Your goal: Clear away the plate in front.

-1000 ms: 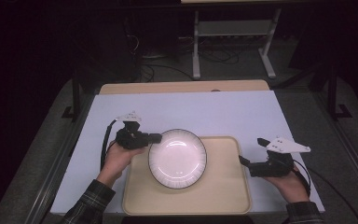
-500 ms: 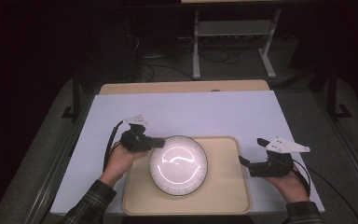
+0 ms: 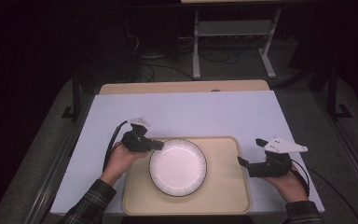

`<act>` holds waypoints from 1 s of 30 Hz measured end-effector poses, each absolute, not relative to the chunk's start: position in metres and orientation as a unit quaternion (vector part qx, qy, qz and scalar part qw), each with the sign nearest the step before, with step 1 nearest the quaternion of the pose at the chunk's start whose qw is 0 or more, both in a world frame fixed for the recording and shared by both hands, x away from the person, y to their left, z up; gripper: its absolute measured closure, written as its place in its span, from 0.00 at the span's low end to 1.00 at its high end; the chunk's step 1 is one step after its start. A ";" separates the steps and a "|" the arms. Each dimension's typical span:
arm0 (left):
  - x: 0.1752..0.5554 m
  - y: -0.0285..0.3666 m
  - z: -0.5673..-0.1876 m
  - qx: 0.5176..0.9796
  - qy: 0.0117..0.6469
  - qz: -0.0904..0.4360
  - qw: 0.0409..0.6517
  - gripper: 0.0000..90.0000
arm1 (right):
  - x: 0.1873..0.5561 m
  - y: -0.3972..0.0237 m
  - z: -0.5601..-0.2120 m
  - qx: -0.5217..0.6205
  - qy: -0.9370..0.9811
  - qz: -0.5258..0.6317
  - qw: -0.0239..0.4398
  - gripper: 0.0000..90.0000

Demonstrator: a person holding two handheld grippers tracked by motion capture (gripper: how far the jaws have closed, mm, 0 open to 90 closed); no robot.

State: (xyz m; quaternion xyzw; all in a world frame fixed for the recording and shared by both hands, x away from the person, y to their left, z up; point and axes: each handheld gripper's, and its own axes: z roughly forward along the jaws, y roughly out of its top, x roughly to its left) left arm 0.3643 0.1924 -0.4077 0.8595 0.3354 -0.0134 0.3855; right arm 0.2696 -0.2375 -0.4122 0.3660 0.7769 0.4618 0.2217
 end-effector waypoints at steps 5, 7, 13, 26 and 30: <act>0.368 0.194 -0.415 0.862 0.337 -0.021 0.379 0.95 | 0.270 -0.237 -0.413 0.366 0.778 0.461 0.221 0.06; 0.368 0.194 -0.416 0.863 0.336 -0.020 0.376 0.95 | 0.270 -0.237 -0.413 0.365 0.778 0.461 0.221 0.06; 0.370 0.194 -0.421 0.868 0.337 -0.019 0.364 0.93 | 0.270 -0.236 -0.413 0.365 0.780 0.459 0.220 0.06; 0.370 0.192 -0.425 0.876 0.329 -0.010 0.353 0.91 | 0.269 -0.236 -0.413 0.363 0.781 0.458 0.220 0.06; 0.368 0.191 -0.425 0.874 0.324 0.000 0.363 0.72 | 0.270 -0.236 -0.414 0.362 0.782 0.458 0.219 0.06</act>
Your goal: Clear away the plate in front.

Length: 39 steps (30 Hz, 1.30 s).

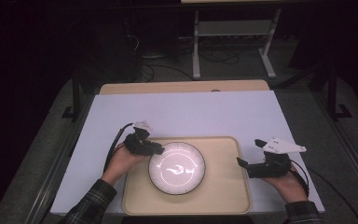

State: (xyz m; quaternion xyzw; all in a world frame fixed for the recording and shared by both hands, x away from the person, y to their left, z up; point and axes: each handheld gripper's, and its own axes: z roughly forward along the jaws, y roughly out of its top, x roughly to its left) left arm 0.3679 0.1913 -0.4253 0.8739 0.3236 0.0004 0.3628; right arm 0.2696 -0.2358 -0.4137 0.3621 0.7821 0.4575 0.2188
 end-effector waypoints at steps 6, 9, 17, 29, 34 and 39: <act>0.365 0.197 -0.419 0.866 0.305 0.019 0.395 0.43 | 0.269 -0.236 -0.414 0.362 0.781 0.458 0.219 0.06; 0.364 0.198 -0.416 0.864 0.299 0.032 0.405 0.31 | 0.269 -0.237 -0.414 0.362 0.781 0.459 0.218 0.06; 0.356 0.210 -0.408 0.858 0.294 0.073 0.416 0.10 | 0.271 -0.237 -0.414 0.362 0.782 0.459 0.215 0.06; 0.341 0.237 -0.393 0.851 0.287 0.108 0.426 0.02 | 0.270 -0.241 -0.414 0.365 0.780 0.464 0.208 0.06; 0.332 0.254 -0.392 0.848 0.293 0.124 0.424 0.02 | 0.269 -0.242 -0.413 0.365 0.778 0.467 0.207 0.06; 0.326 0.265 -0.393 0.844 0.298 0.133 0.425 0.02 | 0.267 -0.242 -0.413 0.366 0.777 0.468 0.206 0.06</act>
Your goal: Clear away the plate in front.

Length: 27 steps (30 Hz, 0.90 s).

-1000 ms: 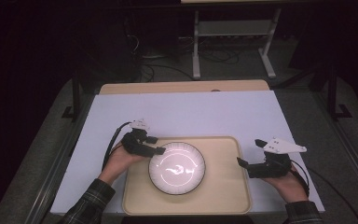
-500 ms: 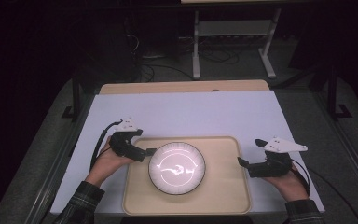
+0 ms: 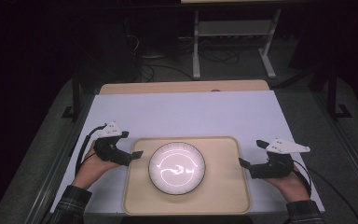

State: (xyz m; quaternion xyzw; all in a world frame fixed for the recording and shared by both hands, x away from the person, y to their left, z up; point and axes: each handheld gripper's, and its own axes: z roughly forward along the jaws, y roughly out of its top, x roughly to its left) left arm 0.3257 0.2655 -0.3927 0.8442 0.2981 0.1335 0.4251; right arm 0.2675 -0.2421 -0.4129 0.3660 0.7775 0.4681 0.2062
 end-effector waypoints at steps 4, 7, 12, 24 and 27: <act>0.318 0.277 -0.393 0.840 0.301 0.148 0.427 0.02 | 0.266 -0.243 -0.413 0.368 0.776 0.469 0.206 0.06; 0.312 0.286 -0.396 0.832 0.308 0.150 0.436 0.02 | 0.265 -0.244 -0.413 0.370 0.775 0.468 0.207 0.06; 0.304 0.296 -0.401 0.824 0.322 0.156 0.439 0.02 | 0.263 -0.245 -0.413 0.372 0.775 0.468 0.206 0.06; 0.296 0.302 -0.411 0.818 0.335 0.155 0.442 0.02 | 0.263 -0.243 -0.415 0.369 0.778 0.465 0.204 0.06; 0.297 0.304 -0.413 0.819 0.340 0.159 0.435 0.02 | 0.263 -0.243 -0.417 0.369 0.779 0.464 0.203 0.06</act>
